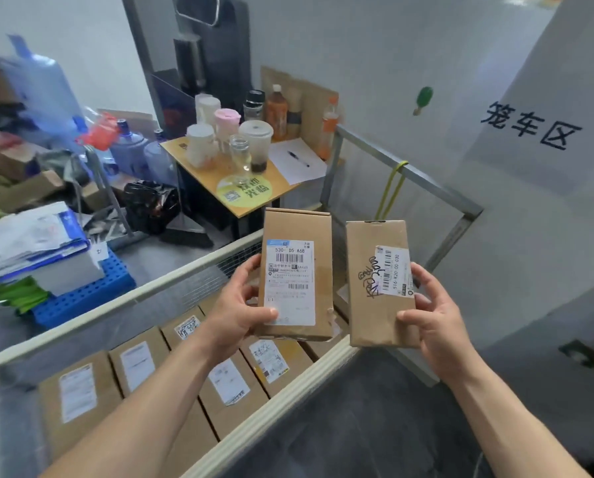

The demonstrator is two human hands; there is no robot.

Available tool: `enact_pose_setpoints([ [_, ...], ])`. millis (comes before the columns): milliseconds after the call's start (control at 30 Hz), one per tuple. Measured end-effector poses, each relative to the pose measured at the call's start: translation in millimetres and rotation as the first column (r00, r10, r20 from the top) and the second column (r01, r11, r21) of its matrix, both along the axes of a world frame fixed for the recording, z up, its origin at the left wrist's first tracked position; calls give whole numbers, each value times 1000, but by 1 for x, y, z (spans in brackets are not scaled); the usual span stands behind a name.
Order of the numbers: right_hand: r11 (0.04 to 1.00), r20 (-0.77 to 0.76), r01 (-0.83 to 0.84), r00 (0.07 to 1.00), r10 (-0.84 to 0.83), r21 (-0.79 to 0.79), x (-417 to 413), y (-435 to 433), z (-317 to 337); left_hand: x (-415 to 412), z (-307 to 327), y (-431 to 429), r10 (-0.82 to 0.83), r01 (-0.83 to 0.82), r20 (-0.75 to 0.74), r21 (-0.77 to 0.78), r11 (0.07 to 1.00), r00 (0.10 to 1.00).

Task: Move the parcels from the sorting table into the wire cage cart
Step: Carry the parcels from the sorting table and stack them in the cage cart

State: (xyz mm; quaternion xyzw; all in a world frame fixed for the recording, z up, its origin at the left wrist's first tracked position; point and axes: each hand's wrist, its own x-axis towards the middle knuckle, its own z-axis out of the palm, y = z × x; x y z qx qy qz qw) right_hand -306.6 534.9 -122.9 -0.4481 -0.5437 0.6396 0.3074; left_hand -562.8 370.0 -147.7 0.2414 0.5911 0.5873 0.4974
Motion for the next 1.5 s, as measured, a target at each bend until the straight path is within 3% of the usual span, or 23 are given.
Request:
enact_pose_setpoints([
  [333, 962, 29, -270, 962, 271, -28, -126, -20, -14, -68, -10, -83, 269, -269, 9, -23, 963, 963],
  [800, 777, 59, -616, 778, 626, -129, -233, -10, -53, -77, -46, -125, 633, -628, -13, -147, 764, 774],
  [1067, 696, 106, -699, 689, 717, -166, -264, -34, -83, -65, -80, -164, 750, -728, -1, -243, 641, 661],
  [1500, 681, 238, -641, 642, 728, -354, -319, -133, -187, -105, -181, -253, 792, -715, 61, -391, 579, 608],
])
